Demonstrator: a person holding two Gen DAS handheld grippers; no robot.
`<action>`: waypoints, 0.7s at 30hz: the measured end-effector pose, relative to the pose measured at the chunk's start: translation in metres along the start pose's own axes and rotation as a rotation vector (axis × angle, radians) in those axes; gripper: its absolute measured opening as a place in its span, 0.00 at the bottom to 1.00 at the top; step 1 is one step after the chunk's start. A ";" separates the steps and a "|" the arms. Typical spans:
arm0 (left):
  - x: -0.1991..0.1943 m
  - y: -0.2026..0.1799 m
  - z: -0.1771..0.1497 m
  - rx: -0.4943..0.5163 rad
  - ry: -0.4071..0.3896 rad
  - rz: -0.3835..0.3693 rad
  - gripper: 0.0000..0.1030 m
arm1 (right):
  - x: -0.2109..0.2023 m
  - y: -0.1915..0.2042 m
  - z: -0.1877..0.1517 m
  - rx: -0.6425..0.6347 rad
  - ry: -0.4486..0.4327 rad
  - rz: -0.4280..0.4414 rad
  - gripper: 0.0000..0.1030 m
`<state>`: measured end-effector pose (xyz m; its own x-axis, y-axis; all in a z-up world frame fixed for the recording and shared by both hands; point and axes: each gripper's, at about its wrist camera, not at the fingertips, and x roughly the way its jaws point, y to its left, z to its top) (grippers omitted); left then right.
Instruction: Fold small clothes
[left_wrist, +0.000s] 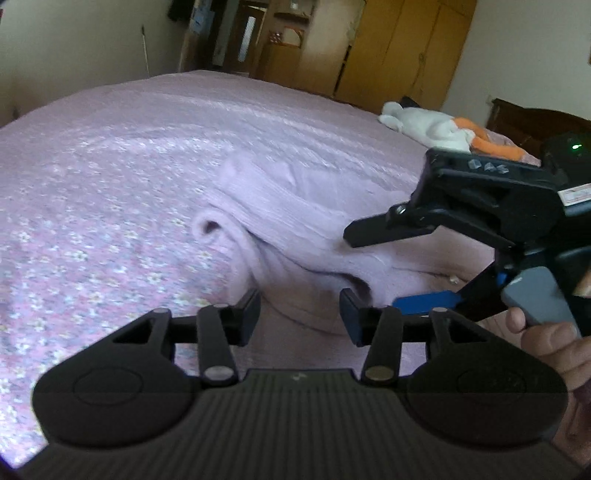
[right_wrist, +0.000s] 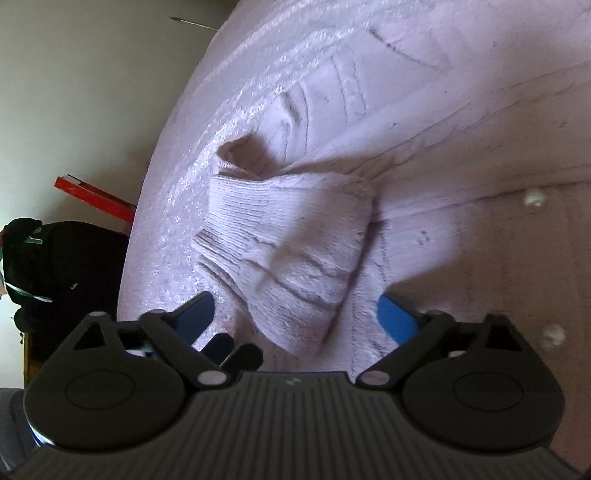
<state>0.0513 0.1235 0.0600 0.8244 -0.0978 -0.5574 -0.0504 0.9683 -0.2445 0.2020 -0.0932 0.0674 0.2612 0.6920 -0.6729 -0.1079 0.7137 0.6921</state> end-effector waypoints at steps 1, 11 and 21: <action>-0.002 0.004 0.000 -0.009 -0.002 -0.002 0.48 | 0.003 0.002 0.002 -0.021 0.002 -0.011 0.64; 0.010 0.005 0.008 0.014 0.004 0.002 0.48 | -0.039 0.066 0.035 -0.378 -0.077 -0.115 0.12; 0.056 0.000 0.018 -0.003 0.054 0.010 0.48 | -0.092 0.044 0.075 -0.496 -0.210 -0.326 0.12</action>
<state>0.1078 0.1224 0.0430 0.7924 -0.1001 -0.6018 -0.0605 0.9687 -0.2407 0.2451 -0.1337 0.1793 0.5327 0.4306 -0.7285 -0.4097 0.8845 0.2232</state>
